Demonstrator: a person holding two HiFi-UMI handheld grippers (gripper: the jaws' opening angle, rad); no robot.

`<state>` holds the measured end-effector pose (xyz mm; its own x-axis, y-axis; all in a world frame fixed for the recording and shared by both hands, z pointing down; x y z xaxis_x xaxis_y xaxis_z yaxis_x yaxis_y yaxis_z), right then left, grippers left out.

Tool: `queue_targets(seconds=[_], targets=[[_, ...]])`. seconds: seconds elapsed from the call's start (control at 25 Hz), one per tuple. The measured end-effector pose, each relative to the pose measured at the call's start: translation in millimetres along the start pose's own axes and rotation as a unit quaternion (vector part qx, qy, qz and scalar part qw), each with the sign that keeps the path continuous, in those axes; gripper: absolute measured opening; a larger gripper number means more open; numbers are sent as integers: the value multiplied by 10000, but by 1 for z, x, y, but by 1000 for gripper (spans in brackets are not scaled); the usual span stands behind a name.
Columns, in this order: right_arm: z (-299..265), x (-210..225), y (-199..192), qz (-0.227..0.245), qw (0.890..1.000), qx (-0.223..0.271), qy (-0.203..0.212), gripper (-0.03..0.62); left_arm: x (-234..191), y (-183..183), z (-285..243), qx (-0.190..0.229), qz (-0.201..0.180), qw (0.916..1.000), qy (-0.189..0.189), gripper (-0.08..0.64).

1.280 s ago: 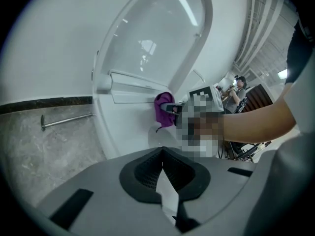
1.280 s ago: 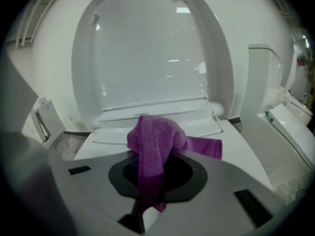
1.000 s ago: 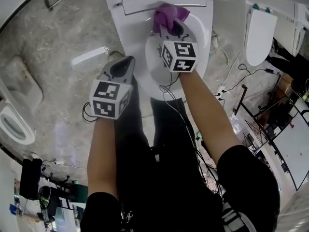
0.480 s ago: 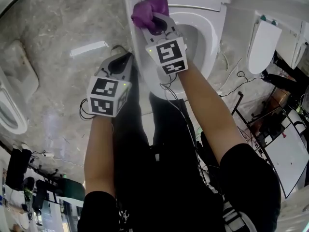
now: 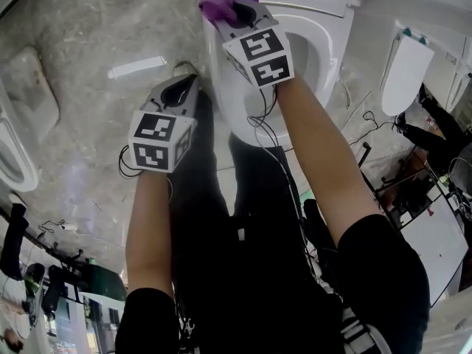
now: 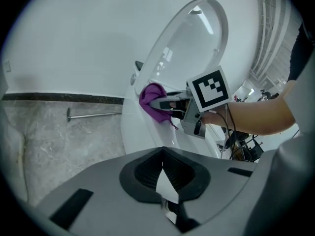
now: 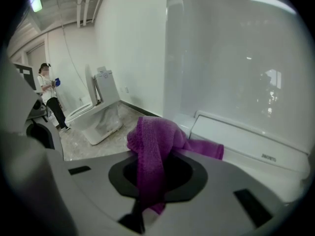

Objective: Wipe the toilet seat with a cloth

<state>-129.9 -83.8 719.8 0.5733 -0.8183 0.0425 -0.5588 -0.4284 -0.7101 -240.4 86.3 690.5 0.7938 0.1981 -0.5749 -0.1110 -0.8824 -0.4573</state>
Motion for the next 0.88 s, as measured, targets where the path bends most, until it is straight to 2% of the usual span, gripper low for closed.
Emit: queue_targets(seconds=[0.24, 0.56, 0.88], targets=[[23, -10, -28, 84, 9988, 12, 484, 61, 8, -7, 1, -91, -16, 9999, 64, 8], [53, -39, -63, 420, 9932, 86, 1080, 60, 21, -1, 2, -49, -63, 9995, 322, 8], [81, -60, -96, 152, 9890, 54, 1468, 60, 45, 3, -2, -297, -286, 9981, 458, 6]])
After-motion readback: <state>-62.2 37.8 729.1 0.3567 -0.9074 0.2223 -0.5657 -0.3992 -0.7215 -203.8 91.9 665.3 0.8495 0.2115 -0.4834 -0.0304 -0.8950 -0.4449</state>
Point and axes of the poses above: the fingertips, and each gripper's own axes: z backward along the fingers, x to its right, y out of its top, the point moved 10 cm from there along z, backward along the fingers, and after that the axes turned 6 degrees about -y, right-handed, at the moved point
